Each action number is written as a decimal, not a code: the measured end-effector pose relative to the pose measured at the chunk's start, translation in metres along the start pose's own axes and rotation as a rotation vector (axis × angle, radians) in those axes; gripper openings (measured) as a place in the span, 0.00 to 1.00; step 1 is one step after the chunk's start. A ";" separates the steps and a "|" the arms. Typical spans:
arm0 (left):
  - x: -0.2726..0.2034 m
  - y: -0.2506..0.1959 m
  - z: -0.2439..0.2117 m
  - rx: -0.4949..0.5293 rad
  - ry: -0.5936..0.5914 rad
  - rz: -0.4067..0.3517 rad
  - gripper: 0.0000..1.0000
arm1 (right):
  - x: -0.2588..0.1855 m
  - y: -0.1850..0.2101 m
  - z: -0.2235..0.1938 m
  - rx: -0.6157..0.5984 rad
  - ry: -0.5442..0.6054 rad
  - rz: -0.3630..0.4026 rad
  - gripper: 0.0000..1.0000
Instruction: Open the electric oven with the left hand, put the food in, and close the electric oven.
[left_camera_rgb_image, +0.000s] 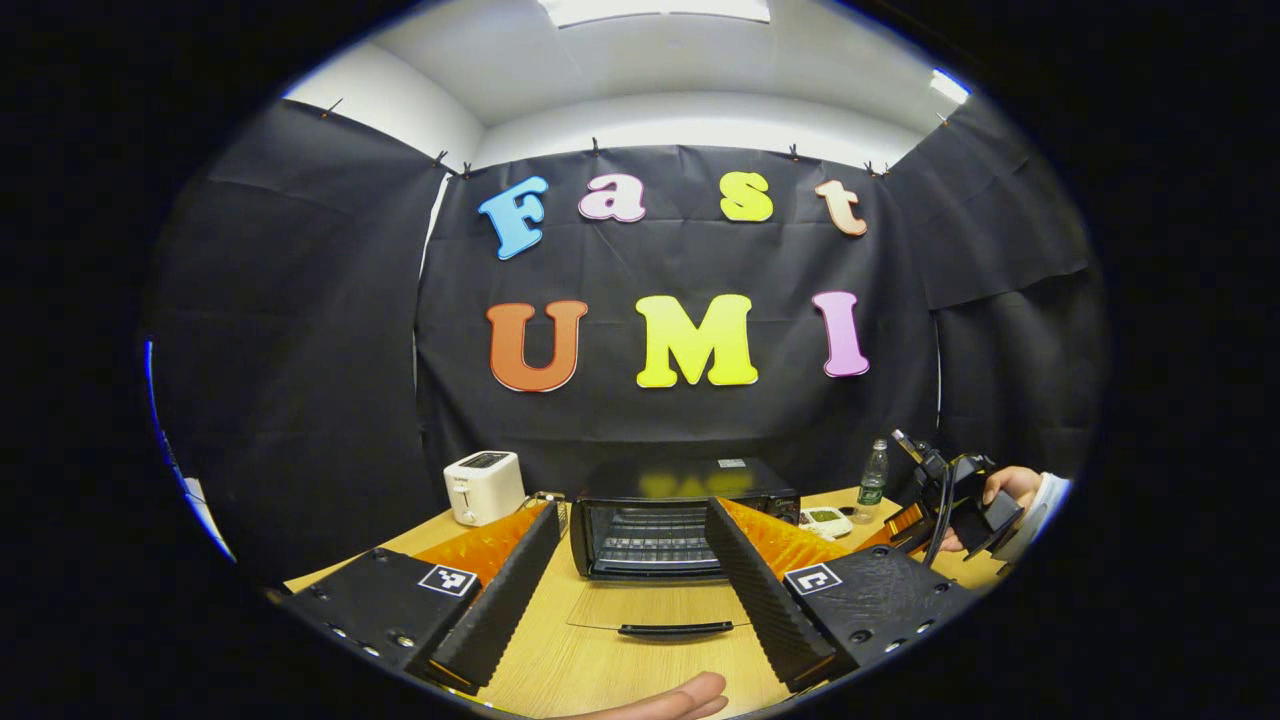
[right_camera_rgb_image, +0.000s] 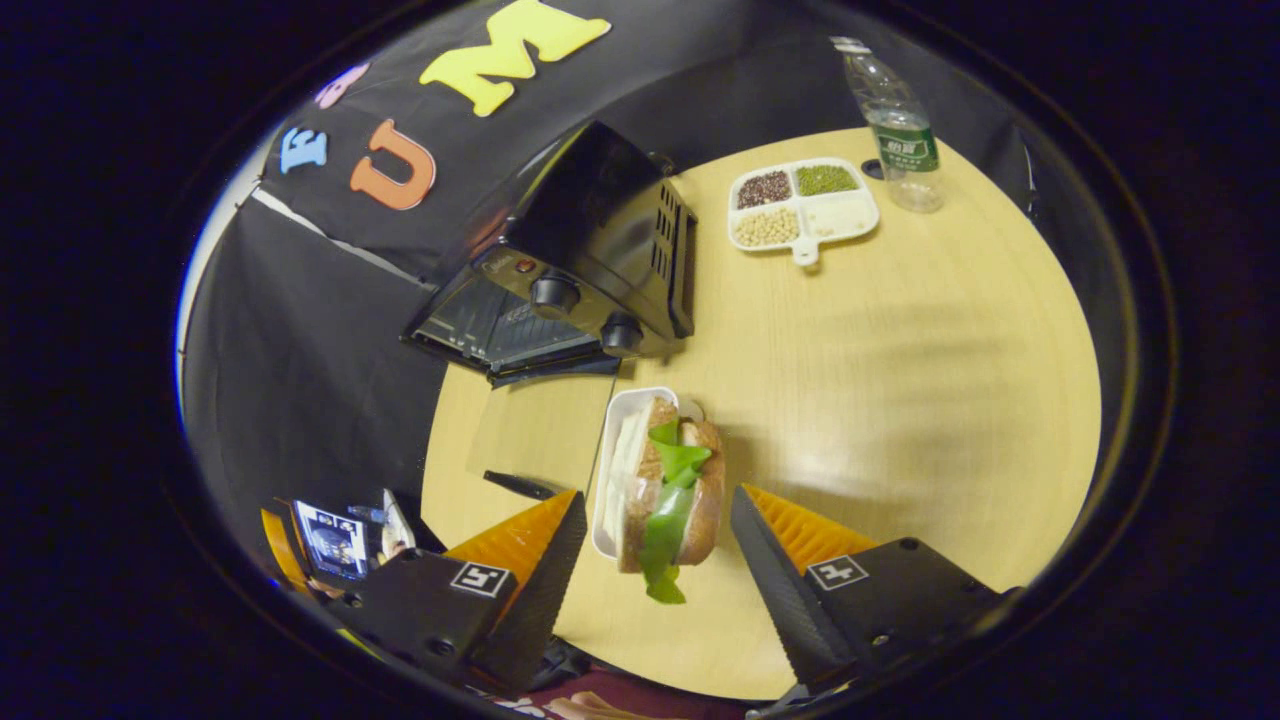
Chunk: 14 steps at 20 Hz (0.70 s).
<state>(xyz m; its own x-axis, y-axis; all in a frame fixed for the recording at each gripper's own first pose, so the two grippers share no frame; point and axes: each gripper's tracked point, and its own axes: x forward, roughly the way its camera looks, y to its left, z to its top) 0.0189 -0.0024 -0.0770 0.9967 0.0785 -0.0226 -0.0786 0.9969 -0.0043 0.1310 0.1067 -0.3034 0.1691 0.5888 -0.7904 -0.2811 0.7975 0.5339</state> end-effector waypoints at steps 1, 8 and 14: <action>-0.001 0.003 -0.001 0.000 0.004 0.006 0.96 | 0.006 -0.001 0.000 0.001 0.015 0.010 0.93; -0.005 0.008 -0.007 0.007 0.022 0.018 0.96 | 0.023 -0.004 -0.005 0.078 0.081 0.063 0.61; -0.012 0.021 -0.010 -0.021 0.028 0.025 0.96 | 0.011 0.007 -0.014 0.089 0.036 0.055 0.42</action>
<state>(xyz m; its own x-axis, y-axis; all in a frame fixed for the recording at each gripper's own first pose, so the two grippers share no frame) 0.0052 0.0170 -0.0870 0.9934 0.1028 -0.0509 -0.1041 0.9943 -0.0246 0.1182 0.1167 -0.3125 0.1214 0.6284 -0.7683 -0.2034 0.7734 0.6004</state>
